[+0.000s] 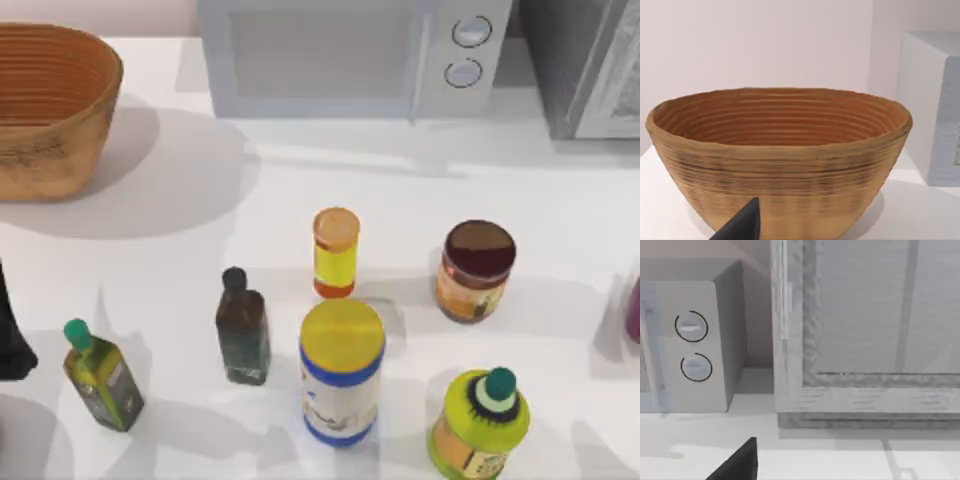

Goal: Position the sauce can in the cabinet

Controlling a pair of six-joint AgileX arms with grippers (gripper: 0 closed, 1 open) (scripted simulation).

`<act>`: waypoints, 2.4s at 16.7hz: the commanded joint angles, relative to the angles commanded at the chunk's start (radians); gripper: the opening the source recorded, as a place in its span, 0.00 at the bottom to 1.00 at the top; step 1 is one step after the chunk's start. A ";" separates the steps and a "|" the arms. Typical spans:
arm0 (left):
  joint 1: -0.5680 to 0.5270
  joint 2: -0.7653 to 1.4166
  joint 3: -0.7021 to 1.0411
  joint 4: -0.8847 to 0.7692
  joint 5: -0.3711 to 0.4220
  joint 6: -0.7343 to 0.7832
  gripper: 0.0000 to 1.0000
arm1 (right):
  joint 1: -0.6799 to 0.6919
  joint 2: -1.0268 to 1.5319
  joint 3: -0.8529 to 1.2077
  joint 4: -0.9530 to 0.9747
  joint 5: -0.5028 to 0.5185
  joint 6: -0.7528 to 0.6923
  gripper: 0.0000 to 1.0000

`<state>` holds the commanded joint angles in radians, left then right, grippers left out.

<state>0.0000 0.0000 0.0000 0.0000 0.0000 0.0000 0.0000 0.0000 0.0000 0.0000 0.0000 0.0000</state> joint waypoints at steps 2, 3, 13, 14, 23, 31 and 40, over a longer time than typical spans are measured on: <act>0.000 0.000 0.000 0.000 0.000 0.000 1.00 | 0.000 0.000 0.000 0.000 0.000 0.000 1.00; 0.000 0.000 0.000 0.000 0.000 0.000 1.00 | 0.001 0.010 0.007 -0.003 -0.009 -0.009 1.00; 0.000 0.000 0.000 0.000 0.000 0.000 1.00 | -0.013 0.651 0.360 -0.208 -0.394 -0.550 1.00; 0.000 0.000 0.000 0.000 0.000 0.000 1.00 | -0.016 0.757 0.411 -0.241 -0.448 -0.632 1.00; 0.000 0.000 0.000 0.000 0.000 0.000 1.00 | -0.040 1.744 0.898 -0.532 -0.975 -1.361 1.00; 0.000 0.000 0.000 0.000 0.000 0.000 1.00 | -0.051 2.231 1.156 -0.648 -1.345 -1.725 1.00; 0.000 0.000 0.000 0.000 0.000 0.000 1.00 | -0.043 2.240 1.159 -0.625 -1.365 -1.709 1.00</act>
<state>0.0000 0.0000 0.0000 0.0000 0.0000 0.0000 -0.0431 2.2401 1.1590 -0.6250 -1.3646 -1.7088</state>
